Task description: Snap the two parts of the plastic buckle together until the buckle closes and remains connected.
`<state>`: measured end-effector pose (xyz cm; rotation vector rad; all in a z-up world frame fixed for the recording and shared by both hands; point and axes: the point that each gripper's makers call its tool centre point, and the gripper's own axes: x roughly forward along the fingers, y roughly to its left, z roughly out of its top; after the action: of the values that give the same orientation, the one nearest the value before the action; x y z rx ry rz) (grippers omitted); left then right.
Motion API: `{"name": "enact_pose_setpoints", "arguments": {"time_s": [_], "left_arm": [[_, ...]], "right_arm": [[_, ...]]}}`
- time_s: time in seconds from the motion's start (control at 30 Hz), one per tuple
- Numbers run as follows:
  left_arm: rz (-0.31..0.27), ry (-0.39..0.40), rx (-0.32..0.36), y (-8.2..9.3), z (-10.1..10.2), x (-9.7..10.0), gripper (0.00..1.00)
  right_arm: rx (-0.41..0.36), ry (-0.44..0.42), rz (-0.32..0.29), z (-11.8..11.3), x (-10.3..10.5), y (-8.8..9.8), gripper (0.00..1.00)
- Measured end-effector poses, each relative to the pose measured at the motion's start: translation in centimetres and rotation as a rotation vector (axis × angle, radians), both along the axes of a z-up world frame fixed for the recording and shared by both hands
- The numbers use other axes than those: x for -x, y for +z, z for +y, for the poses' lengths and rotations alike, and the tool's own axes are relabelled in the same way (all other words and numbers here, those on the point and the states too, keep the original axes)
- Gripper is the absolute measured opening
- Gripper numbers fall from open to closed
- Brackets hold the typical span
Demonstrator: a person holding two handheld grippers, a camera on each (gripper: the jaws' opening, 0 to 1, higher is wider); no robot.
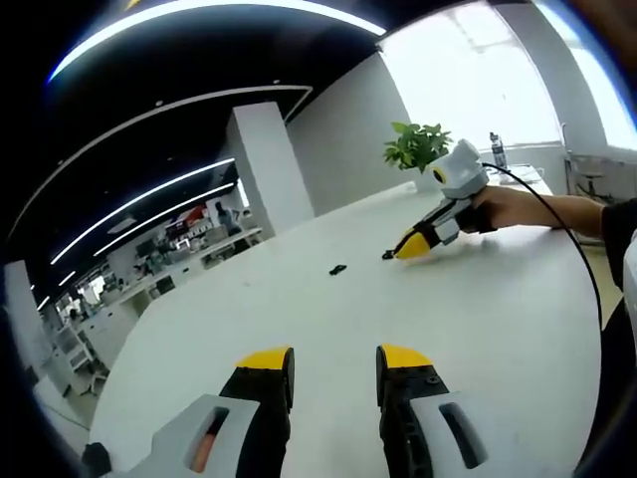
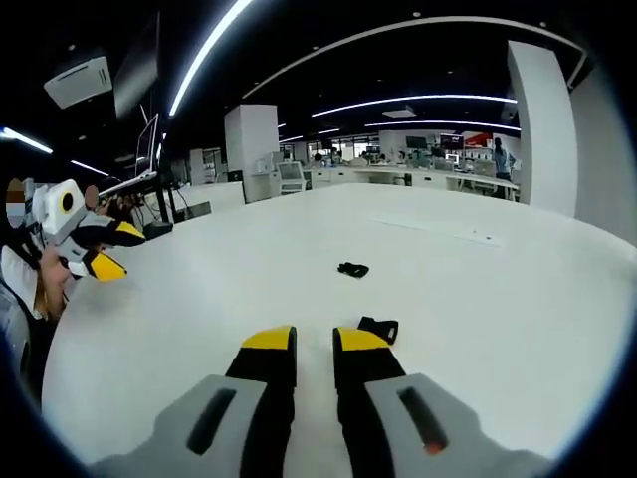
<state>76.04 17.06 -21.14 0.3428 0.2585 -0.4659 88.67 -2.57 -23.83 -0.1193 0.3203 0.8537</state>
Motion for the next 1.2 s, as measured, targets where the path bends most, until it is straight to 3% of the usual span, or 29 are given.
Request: {"name": "enact_pose_setpoints", "arguments": {"time_s": [0.43, 1.0, 1.2], "left_arm": [[0.003, -0.043, -0.045, 0.5, -0.9, -1.0, 0.32], [-0.019, -0.091, -0.081, 2.6, -2.0, -1.6, 0.32], [-0.011, -0.095, -0.105, 2.5, -2.2, -2.1, 0.32]], "right_arm": [[0.002, -0.002, -0.001, -0.1, 0.0, 0.0, 0.15], [-0.002, -0.001, 0.003, 0.0, 0.1, 0.1, 0.15], [-0.004, -0.001, 0.009, 0.0, 0.2, 0.1, 0.15]]}}
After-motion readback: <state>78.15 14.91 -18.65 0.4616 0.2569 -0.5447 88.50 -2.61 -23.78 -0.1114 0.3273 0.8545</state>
